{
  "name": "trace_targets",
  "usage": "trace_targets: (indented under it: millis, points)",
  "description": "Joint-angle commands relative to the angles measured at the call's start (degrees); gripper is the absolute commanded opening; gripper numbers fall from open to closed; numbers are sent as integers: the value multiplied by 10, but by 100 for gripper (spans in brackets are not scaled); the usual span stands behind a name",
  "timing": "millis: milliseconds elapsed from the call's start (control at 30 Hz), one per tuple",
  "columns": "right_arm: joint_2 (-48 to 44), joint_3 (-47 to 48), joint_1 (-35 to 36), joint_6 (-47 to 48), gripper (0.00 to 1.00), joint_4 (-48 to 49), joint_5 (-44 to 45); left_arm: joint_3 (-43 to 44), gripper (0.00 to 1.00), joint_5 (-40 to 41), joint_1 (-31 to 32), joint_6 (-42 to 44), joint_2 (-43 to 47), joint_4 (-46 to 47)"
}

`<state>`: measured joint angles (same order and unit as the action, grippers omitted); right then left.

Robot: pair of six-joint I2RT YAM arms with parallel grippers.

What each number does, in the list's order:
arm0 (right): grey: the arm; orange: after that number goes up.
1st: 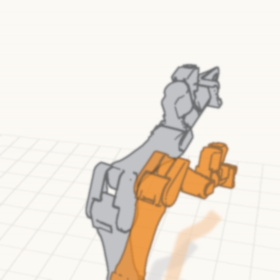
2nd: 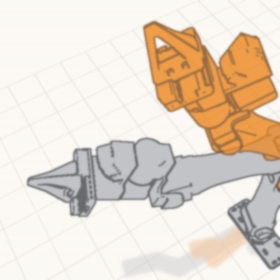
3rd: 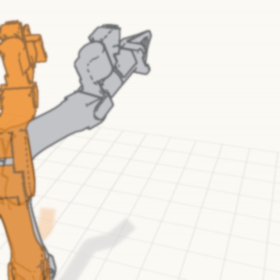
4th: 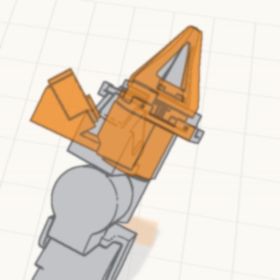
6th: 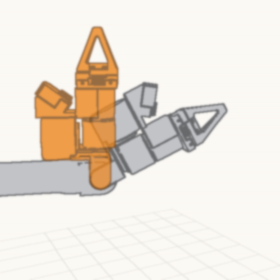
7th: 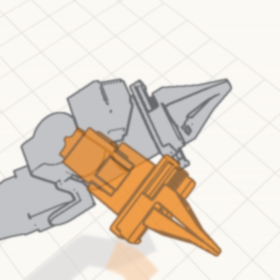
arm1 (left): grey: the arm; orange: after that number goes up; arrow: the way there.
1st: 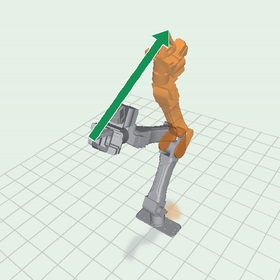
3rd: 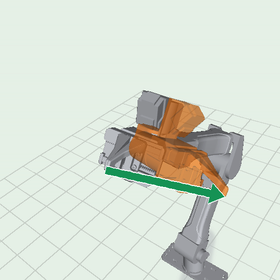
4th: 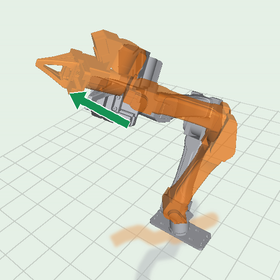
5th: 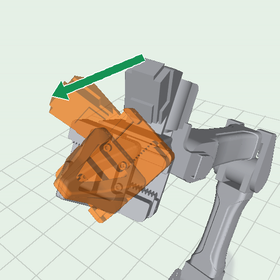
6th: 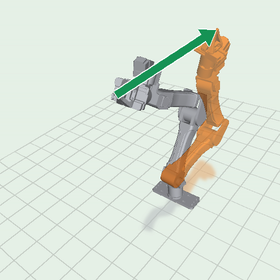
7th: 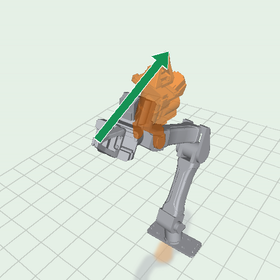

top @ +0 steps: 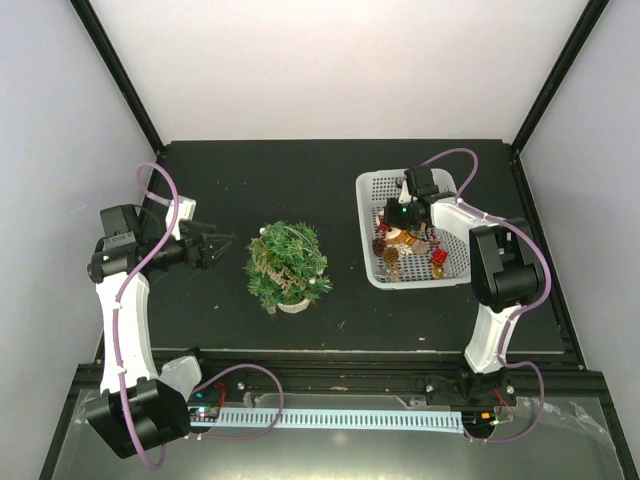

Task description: Decorate the small christmas tree

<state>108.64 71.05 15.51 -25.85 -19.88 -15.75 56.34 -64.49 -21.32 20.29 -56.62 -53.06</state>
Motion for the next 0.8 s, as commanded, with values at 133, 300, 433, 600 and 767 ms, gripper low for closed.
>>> trace_targets:
  millis: [133, 300, 433, 600, 767]
  points:
    - [-52, -17, 4, -6, 1, 29, 16, 6, 99, -8, -4, 6, 1, -1]
    - [-149, -72, 4, -25, 1, 80, 35, 62, 99, -2, -4, 52, -9, -65]
    - [-223, -97, 4, -33, 1, 100, 19, 113, 99, 14, -5, 81, -12, -104]
    - [-302, -116, 4, -36, 1, 106, -2, 145, 99, 43, -5, 79, 18, -110]
    - [-410, -155, 22, -25, 1, 167, -113, 213, 99, 42, -5, 107, 41, -162]
